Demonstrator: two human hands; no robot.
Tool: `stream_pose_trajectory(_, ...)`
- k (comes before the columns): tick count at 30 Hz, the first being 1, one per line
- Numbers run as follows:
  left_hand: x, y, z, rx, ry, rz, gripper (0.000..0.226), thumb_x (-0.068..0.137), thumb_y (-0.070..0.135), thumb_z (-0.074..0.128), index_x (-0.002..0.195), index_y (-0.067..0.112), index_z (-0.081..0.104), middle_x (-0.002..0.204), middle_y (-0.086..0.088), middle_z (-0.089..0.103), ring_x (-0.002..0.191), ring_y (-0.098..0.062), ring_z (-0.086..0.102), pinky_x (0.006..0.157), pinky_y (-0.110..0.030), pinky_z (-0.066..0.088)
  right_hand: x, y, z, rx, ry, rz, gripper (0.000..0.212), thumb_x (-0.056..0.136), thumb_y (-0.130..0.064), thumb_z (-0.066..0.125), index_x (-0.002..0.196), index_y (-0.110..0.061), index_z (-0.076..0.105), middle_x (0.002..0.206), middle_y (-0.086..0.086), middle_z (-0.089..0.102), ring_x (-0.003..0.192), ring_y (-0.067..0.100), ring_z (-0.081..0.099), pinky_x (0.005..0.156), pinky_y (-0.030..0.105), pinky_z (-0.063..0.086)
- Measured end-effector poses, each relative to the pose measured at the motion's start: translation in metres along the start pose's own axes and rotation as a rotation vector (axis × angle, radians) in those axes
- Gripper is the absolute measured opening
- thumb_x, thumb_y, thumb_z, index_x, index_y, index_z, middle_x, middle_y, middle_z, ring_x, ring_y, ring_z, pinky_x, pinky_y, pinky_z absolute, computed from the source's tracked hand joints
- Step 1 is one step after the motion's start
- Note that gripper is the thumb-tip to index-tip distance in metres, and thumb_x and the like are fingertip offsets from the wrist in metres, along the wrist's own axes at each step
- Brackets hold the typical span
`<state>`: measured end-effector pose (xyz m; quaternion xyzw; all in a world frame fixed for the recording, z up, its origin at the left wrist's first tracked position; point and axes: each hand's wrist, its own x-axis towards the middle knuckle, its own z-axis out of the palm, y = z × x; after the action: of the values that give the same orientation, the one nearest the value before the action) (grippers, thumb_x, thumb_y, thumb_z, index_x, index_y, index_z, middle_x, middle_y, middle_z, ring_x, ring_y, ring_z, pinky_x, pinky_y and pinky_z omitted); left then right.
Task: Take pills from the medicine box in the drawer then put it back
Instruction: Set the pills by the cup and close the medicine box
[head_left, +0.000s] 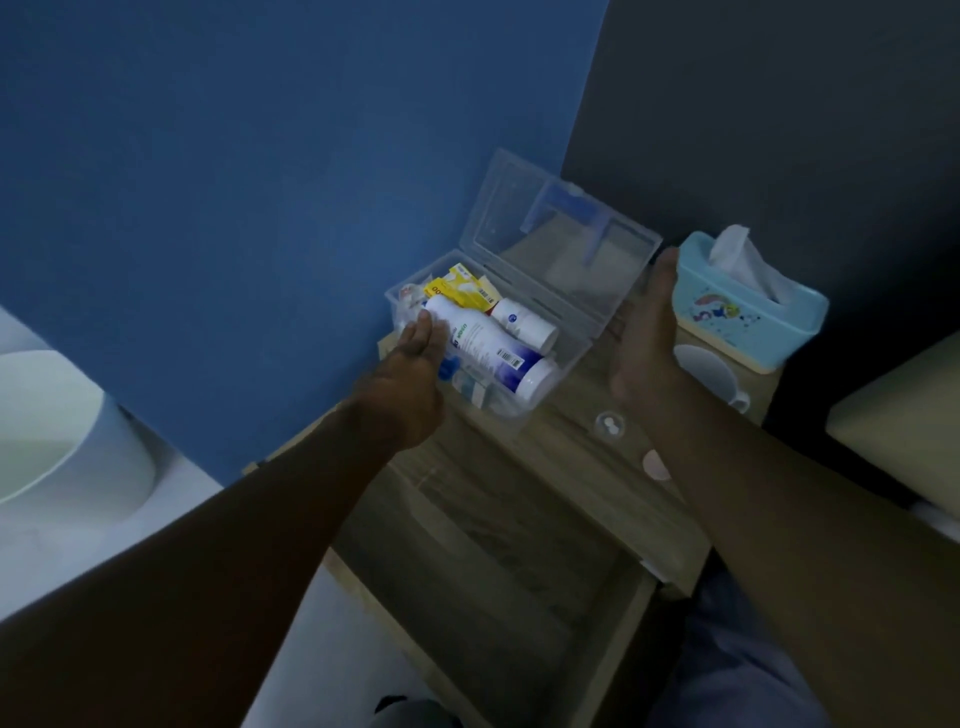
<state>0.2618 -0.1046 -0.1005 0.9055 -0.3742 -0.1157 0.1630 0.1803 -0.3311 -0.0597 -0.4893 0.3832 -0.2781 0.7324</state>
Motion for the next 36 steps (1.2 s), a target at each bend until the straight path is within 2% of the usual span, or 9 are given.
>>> stream_pose_trajectory(3, -0.008, -0.001, -0.015, -0.049, -0.033, 0.052, 0.079, 0.093, 0.013, 0.052, 0.156, 0.016, 0.005, 0.165, -0.003, -0.002, 0.151, -0.024, 0.013, 0.116, -0.032, 0.025, -0.02, -0.013, 0.004, -0.286, 0.008, -0.185, 0.074, 0.081, -0.072, 0.048, 0.144, -0.032, 0.05, 0.147, -0.002, 0.055, 0.133, 0.014, 0.053, 0.112, 0.037, 0.043)
stream_pose_trajectory(5, -0.016, 0.0, -0.023, -0.051, 0.002, 0.099, 0.074, 0.093, 0.014, 0.052, 0.156, 0.017, 0.013, 0.164, -0.003, 0.014, 0.145, -0.025, 0.03, 0.109, -0.032, 0.035, -0.033, -0.013, 0.005, -0.385, -0.031, -0.275, 0.056, 0.073, -0.068, 0.061, 0.123, -0.043, 0.063, 0.124, -0.018, 0.066, 0.111, -0.006, 0.061, 0.091, 0.019, 0.051)
stream_pose_trajectory(8, -0.026, 0.002, -0.031, -0.039, 0.173, 0.117, 0.059, 0.091, 0.017, 0.055, 0.148, 0.017, 0.039, 0.145, -0.01, 0.051, 0.125, -0.029, 0.054, 0.097, -0.032, 0.044, -0.05, -0.004, -0.004, -0.501, -0.097, -0.318, 0.045, 0.074, -0.052, 0.077, 0.116, -0.038, 0.068, 0.121, -0.01, 0.066, 0.108, 0.004, 0.064, 0.081, 0.023, 0.055)
stream_pose_trajectory(10, -0.03, 0.006, -0.034, -0.046, 0.225, 0.102, 0.052, 0.091, 0.018, 0.054, 0.142, 0.018, 0.048, 0.136, -0.009, 0.058, 0.119, -0.029, 0.057, 0.095, -0.034, 0.046, -0.06, 0.003, -0.008, -0.523, -0.173, -0.334, 0.039, 0.076, -0.038, 0.083, 0.112, -0.041, 0.067, 0.129, -0.005, 0.059, 0.11, 0.006, 0.063, 0.073, 0.019, 0.058)
stream_pose_trajectory(13, -0.032, 0.008, -0.035, -0.056, 0.304, 0.137, 0.051, 0.088, 0.01, 0.051, 0.14, 0.012, 0.05, 0.139, -0.011, 0.052, 0.124, -0.028, 0.051, 0.099, -0.035, 0.044, -0.073, 0.019, -0.011, -0.675, -0.287, -0.437, 0.046, 0.078, -0.023, 0.084, 0.117, -0.036, 0.063, 0.135, -0.008, 0.053, 0.113, -0.006, 0.056, 0.078, 0.015, 0.058)
stream_pose_trajectory(16, -0.03, 0.007, -0.035, -0.074, 0.37, 0.183, 0.055, 0.086, 0.004, 0.05, 0.141, 0.008, 0.046, 0.145, -0.012, 0.043, 0.131, -0.027, 0.045, 0.106, -0.034, 0.041, -0.083, 0.038, -0.016, -0.976, -0.33, -0.678, 0.047, 0.086, -0.025, 0.076, 0.129, -0.023, 0.057, 0.144, -0.009, 0.044, 0.124, -0.009, 0.037, 0.089, 0.006, 0.038)
stream_pose_trajectory(21, -0.015, 0.001, -0.03, -0.012, 0.23, 0.107, 0.079, 0.092, 0.017, 0.059, 0.156, 0.013, 0.013, 0.165, -0.003, 0.007, 0.15, -0.018, 0.011, 0.12, -0.03, 0.017, -0.088, 0.054, -0.021, -1.244, -0.361, -0.864, 0.048, 0.101, -0.023, 0.055, 0.146, -0.011, 0.047, 0.16, 0.008, 0.038, 0.153, 0.021, 0.021, 0.123, 0.039, 0.024)
stream_pose_trajectory(26, -0.002, -0.004, -0.014, 0.039, 0.08, 0.019, 0.098, 0.089, 0.018, 0.063, 0.155, 0.013, -0.009, 0.164, -0.002, -0.015, 0.151, -0.017, -0.009, 0.124, -0.035, 0.007, -0.086, 0.063, -0.02, -1.31, -0.387, -1.019, 0.042, 0.102, -0.014, 0.053, 0.142, -0.003, 0.052, 0.151, 0.015, 0.05, 0.147, 0.026, 0.037, 0.12, 0.05, 0.033)
stream_pose_trajectory(36, 0.006, -0.01, -0.001, 0.197, 0.201, 0.018, 0.105, 0.08, 0.023, 0.072, 0.155, 0.015, 0.0, 0.164, -0.005, -0.001, 0.15, -0.027, 0.005, 0.113, -0.033, -0.001, -0.082, 0.064, -0.022, -1.356, -0.387, -1.062, 0.044, 0.096, -0.013, 0.061, 0.139, -0.002, 0.056, 0.146, 0.015, 0.054, 0.144, 0.027, 0.043, 0.119, 0.049, 0.035)
